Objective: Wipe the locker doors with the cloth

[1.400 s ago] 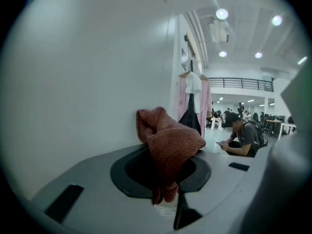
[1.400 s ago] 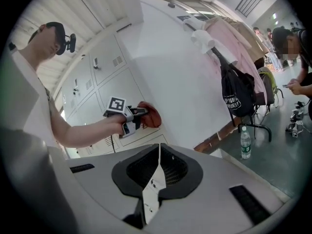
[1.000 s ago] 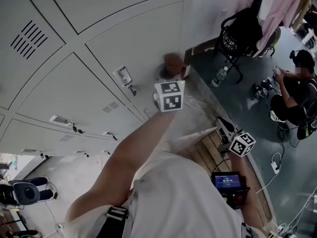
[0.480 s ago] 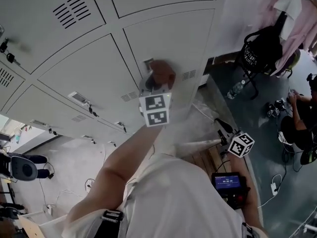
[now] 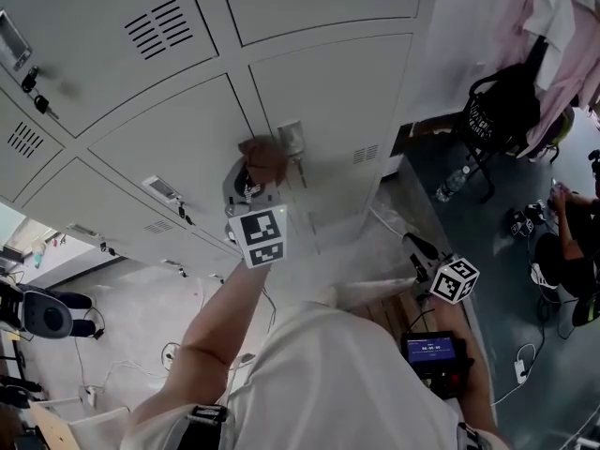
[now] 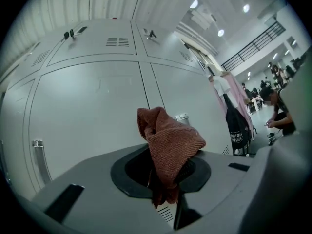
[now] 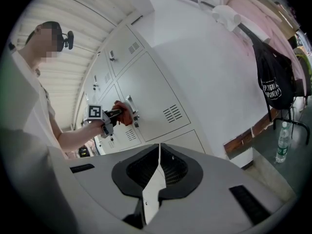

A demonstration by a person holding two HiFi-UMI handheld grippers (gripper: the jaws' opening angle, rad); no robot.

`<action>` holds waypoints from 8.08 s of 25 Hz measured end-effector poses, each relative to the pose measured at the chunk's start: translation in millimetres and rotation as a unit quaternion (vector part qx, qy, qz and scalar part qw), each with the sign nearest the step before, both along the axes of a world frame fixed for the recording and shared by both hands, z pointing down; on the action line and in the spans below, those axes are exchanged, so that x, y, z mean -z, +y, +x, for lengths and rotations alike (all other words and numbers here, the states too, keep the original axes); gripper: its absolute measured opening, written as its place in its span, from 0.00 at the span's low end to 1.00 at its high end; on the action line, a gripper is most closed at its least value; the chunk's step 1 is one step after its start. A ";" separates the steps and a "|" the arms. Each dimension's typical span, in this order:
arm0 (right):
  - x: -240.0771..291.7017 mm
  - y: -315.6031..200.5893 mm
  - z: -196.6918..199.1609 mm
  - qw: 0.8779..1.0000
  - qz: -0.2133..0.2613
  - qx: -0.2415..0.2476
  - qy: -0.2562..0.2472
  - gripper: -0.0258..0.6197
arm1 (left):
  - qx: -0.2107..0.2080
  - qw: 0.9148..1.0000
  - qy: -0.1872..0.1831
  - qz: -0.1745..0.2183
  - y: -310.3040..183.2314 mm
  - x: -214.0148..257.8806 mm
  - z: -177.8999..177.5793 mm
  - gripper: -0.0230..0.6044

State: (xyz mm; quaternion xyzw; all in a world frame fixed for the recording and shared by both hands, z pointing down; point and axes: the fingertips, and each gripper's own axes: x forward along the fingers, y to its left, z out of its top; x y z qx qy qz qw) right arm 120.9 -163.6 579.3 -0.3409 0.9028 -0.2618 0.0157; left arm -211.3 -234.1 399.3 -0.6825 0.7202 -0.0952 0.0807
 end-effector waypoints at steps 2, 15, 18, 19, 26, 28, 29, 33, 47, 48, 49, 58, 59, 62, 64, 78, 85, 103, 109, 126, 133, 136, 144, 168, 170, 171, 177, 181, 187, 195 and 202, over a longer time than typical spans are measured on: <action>-1.2 0.2 -1.7 1.000 -0.001 0.001 -0.001 0.07 | -0.008 1.000 -0.002 0.002 -5.3 3.3 10.1 0.16; -4.7 10.2 38.9 0.997 -0.004 -0.071 -0.010 0.07 | -0.097 0.993 -0.065 0.011 -70.0 17.4 146.8 0.16; -8.2 16.0 58.5 0.995 -0.007 -0.100 -0.018 0.07 | -0.119 0.990 -0.071 0.000 -84.0 13.2 179.7 0.16; -8.7 18.0 65.1 0.994 -0.008 -0.109 -0.022 0.07 | -0.127 0.989 -0.074 -0.003 -89.0 12.0 191.2 0.16; -5.4 25.3 98.0 0.986 -0.011 -0.162 -0.047 0.07 | -0.180 0.977 -0.109 -0.021 -123.2 9.5 259.2 0.16; -4.1 25.1 96.6 0.985 -0.010 -0.163 -0.046 0.07 | -0.185 0.977 -0.108 -0.024 -126.9 12.3 267.6 0.16; -3.1 24.6 95.1 0.986 -0.009 -0.162 -0.047 0.07 | -0.185 0.977 -0.106 -0.024 -126.9 14.5 269.0 0.16; -2.4 23.9 86.3 0.987 -0.010 -0.153 -0.053 0.07 | -0.170 0.982 -0.079 -0.017 -116.0 25.0 243.9 0.16; -4.9 -1.1 13.9 0.998 -0.017 -0.037 -0.047 0.07 | -0.081 0.996 -0.021 -0.026 -40.0 39.4 85.8 0.16; -5.4 -1.7 8.5 0.998 -0.017 -0.031 -0.047 0.07 | -0.080 0.996 -0.011 -0.023 -33.3 41.5 75.9 0.16; -6.2 -1.8 4.1 0.998 -0.018 -0.025 -0.046 0.07 | -0.074 0.997 -0.002 -0.018 -26.3 43.6 65.4 0.16; -13.6 0.3 4.4 0.998 -0.028 -0.025 -0.043 0.07 | 0.012 0.999 -0.025 0.036 -6.3 63.1 12.7 0.16; -13.1 0.4 6.3 0.998 -0.027 -0.028 -0.045 0.07 | 0.009 0.998 -0.037 0.043 -10.0 66.9 20.6 0.16; -10.4 0.4 15.3 0.998 -0.024 -0.042 -0.047 0.07 | -0.014 0.995 -0.084 0.053 -26.1 75.2 52.7 0.16; -10.1 2.4 22.9 0.997 -0.024 -0.051 -0.045 0.07 | -0.040 0.990 -0.131 0.046 -39.3 75.1 81.0 0.16; -14.7 23.2 76.2 0.990 -0.024 -0.132 -0.046 0.07 | -0.170 0.940 -0.297 0.017 -108.8 52.7 252.3 0.16; -10.6 25.6 79.4 0.989 -0.020 -0.141 -0.049 0.07 | -0.161 0.932 -0.320 0.050 -117.7 81.6 278.9 0.16; -15.1 0.0 -14.7 0.999 -0.028 -0.001 -0.039 0.07 | 0.023 0.980 -0.185 0.070 -9.8 117.2 41.6 0.16; -18.0 2.8 -21.9 0.999 -0.034 0.014 -0.033 0.07 | 0.067 0.977 -0.163 0.124 -5.9 135.3 26.1 0.16; -19.7 30.5 71.9 0.992 -0.031 -0.116 -0.045 0.07 | -0.146 0.955 -0.244 0.091 -102.3 131.2 256.9 0.16; -21.4 28.9 65.9 0.992 -0.034 -0.111 -0.050 0.07 | -0.132 0.961 -0.232 0.066 -112.7 123.1 252.4 0.16; -24.2 25.7 51.8 0.994 -0.038 -0.091 -0.049 0.07 | -0.110 0.970 -0.207 0.069 -99.8 125.4 222.0 0.16; -23.9 13.1 7.6 0.999 -0.037 -0.019 -0.035 0.07 | -0.034 0.979 -0.175 0.104 -46.2 152.5 111.6 0.16; -27.9 24.7 45.2 0.994 -0.033 -0.093 -0.042 0.07 | -0.077 0.929 -0.330 0.149 -102.4 184.8 227.8 0.16; -26.9 27.1 54.7 0.993 -0.030 -0.109 -0.046 0.07 | -0.082 0.923 -0.344 0.154 -111.4 196.2 246.5 0.16; -27.1 29.3 57.9 0.992 -0.029 -0.117 -0.048 0.07 | -0.085 0.919 -0.352 0.154 -115.7 200.0 255.3 0.16; -27.5 44.1 73.7 0.987 -0.024 -0.150 -0.062 0.07 | -0.124 0.902 -0.402 0.099 -127.6 146.8 287.5 0.16; -27.4 55.7 71.3 0.988 -0.023 -0.142 -0.059 0.07 | -0.159 0.893 -0.417 0.058 -119.2 91.9 293.1 0.16; -20.9 65.5 61.9 0.992 -0.016 -0.118 -0.050 0.07 | -0.225 0.923 -0.311 0.018 -72.3 53.9 281.4 0.16; 1.5 79.5 8.9 0.998 0.029 -0.021 -0.049 0.07 | -0.264 0.939 -0.201 -0.093 18.3 -42.4 211.8 0.16; 2.9 84.3 -55.1 0.996 0.035 0.061 -0.050 0.07 | -0.218 0.952 -0.045 -0.209 110.6 -140.7 124.3 0.16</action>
